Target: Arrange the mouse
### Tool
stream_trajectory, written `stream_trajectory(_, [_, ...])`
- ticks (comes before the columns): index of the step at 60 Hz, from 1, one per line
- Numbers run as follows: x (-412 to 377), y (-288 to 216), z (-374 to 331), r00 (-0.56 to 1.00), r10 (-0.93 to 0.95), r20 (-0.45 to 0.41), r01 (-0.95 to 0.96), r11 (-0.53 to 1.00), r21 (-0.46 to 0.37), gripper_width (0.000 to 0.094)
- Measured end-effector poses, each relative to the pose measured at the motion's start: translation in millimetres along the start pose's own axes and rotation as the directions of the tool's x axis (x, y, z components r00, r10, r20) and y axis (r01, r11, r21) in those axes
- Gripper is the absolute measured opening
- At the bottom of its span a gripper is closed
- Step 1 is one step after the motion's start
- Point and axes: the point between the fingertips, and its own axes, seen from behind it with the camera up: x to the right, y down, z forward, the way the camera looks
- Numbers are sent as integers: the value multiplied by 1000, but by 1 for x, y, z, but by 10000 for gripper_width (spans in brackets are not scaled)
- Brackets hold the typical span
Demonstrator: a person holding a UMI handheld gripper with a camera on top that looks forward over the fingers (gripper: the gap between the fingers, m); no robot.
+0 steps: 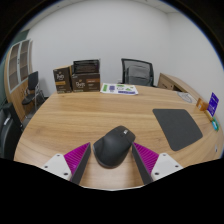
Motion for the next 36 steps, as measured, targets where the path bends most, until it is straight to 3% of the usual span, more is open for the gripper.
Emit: stream_trajectory(36, [-11,-37,57,997,-65,35,65,998,7,862])
